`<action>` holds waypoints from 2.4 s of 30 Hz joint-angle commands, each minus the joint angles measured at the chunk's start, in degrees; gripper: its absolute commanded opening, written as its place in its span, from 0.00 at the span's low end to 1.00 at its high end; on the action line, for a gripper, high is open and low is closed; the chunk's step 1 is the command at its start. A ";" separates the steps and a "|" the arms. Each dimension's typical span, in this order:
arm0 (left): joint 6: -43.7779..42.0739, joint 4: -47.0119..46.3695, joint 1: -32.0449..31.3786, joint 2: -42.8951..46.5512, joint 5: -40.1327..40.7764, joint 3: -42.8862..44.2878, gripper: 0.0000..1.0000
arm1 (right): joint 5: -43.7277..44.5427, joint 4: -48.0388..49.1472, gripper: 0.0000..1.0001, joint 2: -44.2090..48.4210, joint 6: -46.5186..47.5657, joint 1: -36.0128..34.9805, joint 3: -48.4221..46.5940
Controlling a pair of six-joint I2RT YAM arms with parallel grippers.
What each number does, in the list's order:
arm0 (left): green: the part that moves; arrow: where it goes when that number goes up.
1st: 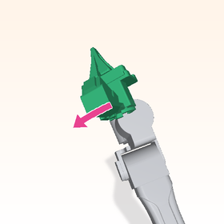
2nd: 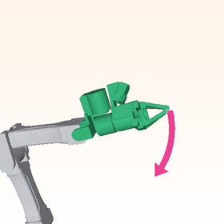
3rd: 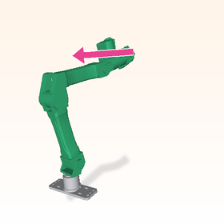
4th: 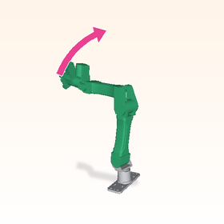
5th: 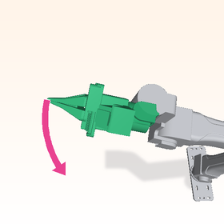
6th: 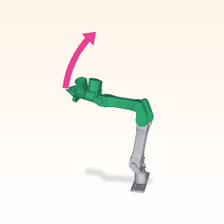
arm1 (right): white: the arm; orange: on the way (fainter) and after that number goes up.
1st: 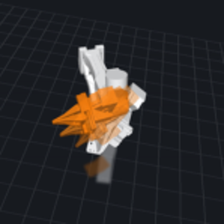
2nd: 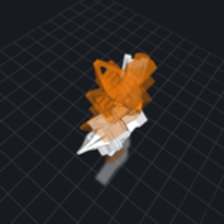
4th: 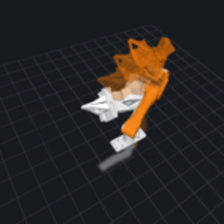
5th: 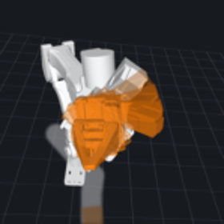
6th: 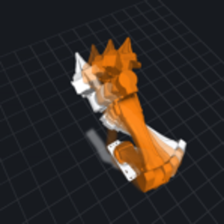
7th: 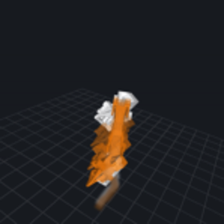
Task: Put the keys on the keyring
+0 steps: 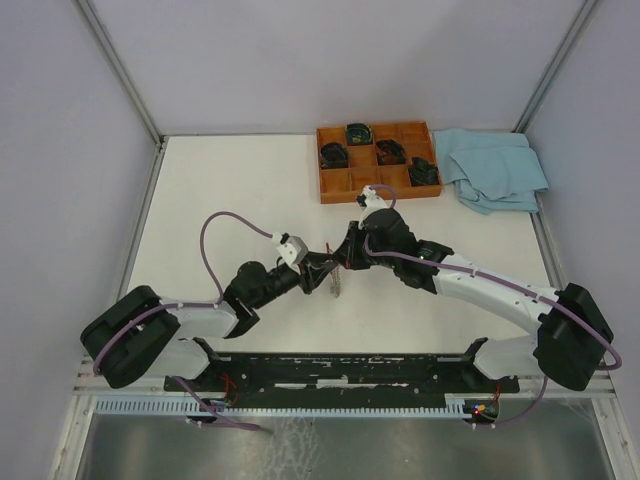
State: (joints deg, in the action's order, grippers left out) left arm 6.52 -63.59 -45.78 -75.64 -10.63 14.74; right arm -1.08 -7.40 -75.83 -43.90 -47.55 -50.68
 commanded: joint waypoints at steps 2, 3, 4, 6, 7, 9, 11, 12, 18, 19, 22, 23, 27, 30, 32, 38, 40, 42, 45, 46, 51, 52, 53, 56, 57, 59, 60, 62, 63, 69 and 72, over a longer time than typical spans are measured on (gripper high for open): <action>2.51 -3.94 -0.19 -0.33 0.06 1.20 0.29 | -0.65 3.21 0.01 0.69 -0.60 0.09 -2.75; 2.48 -3.93 -0.21 -0.14 0.11 0.98 0.27 | -0.72 3.22 0.01 0.70 -0.53 0.07 -2.62; 2.45 -3.97 -0.27 0.07 0.15 0.72 0.24 | -0.76 3.26 0.01 0.80 -0.50 0.09 -2.57; 2.51 -3.93 -0.20 0.51 0.18 0.35 0.19 | -0.76 3.24 0.01 1.02 -0.36 0.07 -2.42; 2.53 -3.97 -0.20 0.73 0.13 0.17 0.16 | -0.76 3.32 0.01 1.19 -0.35 0.09 -2.30; 2.61 -4.13 -0.20 1.00 -0.26 -0.17 0.10 | -0.76 3.40 0.01 1.32 -0.35 0.09 -2.12; 2.69 -4.52 -0.15 1.15 -0.83 -0.40 0.08 | -0.89 3.42 0.01 1.53 -0.22 0.09 -2.08; 2.70 -4.82 -0.11 1.19 -1.14 -0.68 0.06 | -0.93 3.39 0.01 1.53 -0.10 0.09 -1.98; 2.52 -5.46 0.06 2.06 -2.56 -1.99 0.03 | -1.13 3.19 0.08 1.70 0.34 0.18 -1.90; 2.52 -5.46 0.03 2.15 -2.89 -2.00 0.03 | -1.34 3.01 0.09 1.65 0.64 0.18 -1.96; 2.93 -5.55 0.16 2.19 -3.25 -1.91 0.03 | -2.42 3.33 0.14 1.71 1.31 0.26 -2.13; 3.16 -5.53 0.16 2.24 -3.25 -1.91 0.03 | -2.68 3.35 0.18 1.73 1.62 0.34 -2.19; 5.48 -5.74 1.21 2.25 -2.65 -2.30 0.03 | -4.43 2.38 0.32 2.50 4.67 0.95 -2.98; 7.31 -5.82 2.49 2.54 -3.24 -2.81 0.03 | -6.31 1.51 0.38 4.13 8.64 2.51 -3.15; 8.35 -5.76 3.39 2.96 -4.18 -3.16 0.03 | -8.02 1.47 0.41 5.36 12.36 3.51 -2.79; 11.27 -2.35 5.82 5.09 -6.75 -2.99 0.03 | -14.62 3.22 0.61 8.03 29.05 5.79 0.64; 12.52 -0.63 6.70 5.99 -7.60 -2.54 0.03 | -17.46 3.46 0.63 8.03 32.53 6.41 1.60; 13.98 2.35 7.41 7.23 -8.05 -1.75 0.03 | -19.87 2.88 0.63 7.27 34.32 7.07 1.49; 15.97 8.11 8.85 9.14 -9.54 0.24 0.03 | -22.29 2.70 0.63 5.42 36.88 7.46 1.25; 16.62 9.94 9.34 9.70 -10.25 0.83 0.03 | -23.21 2.81 0.63 4.71 37.71 7.50 1.21; 20.82 17.04 12.64 11.53 -14.73 3.33 0.03 | -27.39 6.90 0.61 2.57 40.65 7.50 2.49; 21.83 18.15 13.13 11.54 -15.47 3.89 0.03 | -27.92 7.89 0.61 2.46 41.03 7.50 2.93; 22.74 19.15 13.54 11.49 -16.19 4.37 0.03 | -28.34 9.05 0.61 2.45 41.34 7.55 3.35; 26.14 20.80 14.41 10.86 -18.12 5.95 0.03 | -27.74 12.69 0.61 2.36 42.14 7.55 5.35; 27.03 20.93 14.68 10.55 -18.93 6.38 0.03 | -27.42 13.55 0.61 2.48 42.64 7.56 6.18; 28.93 21.56 15.16 10.02 -20.32 7.17 0.03 | -27.31 14.88 0.61 2.76 43.76 7.51 6.98; 29.84 22.18 15.41 9.73 -20.95 7.60 0.03 | -27.53 15.25 0.61 2.90 44.53 7.55 7.38; 30.89 23.55 15.93 9.26 -22.60 8.44 0.03 | -27.97 16.62 0.61 2.93 45.91 7.56 8.35; 31.05 24.13 16.16 8.95 -23.27 8.88 0.03 | -28.38 17.76 0.61 2.82 46.37 7.48 8.92; 31.09 24.73 16.55 8.44 -25.39 9.88 0.03 | -31.11 24.70 0.59 2.19 46.56 7.51 11.03; 31.11 23.94 16.56 8.57 -24.87 9.61 0.03 | -32.16 28.93 0.57 2.10 45.22 7.46 12.30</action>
State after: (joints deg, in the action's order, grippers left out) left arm 35.24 -37.30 -29.58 -67.24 -33.56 22.06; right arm -30.17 11.64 -73.84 1.58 -40.23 -39.44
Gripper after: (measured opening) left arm 0.308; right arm 0.582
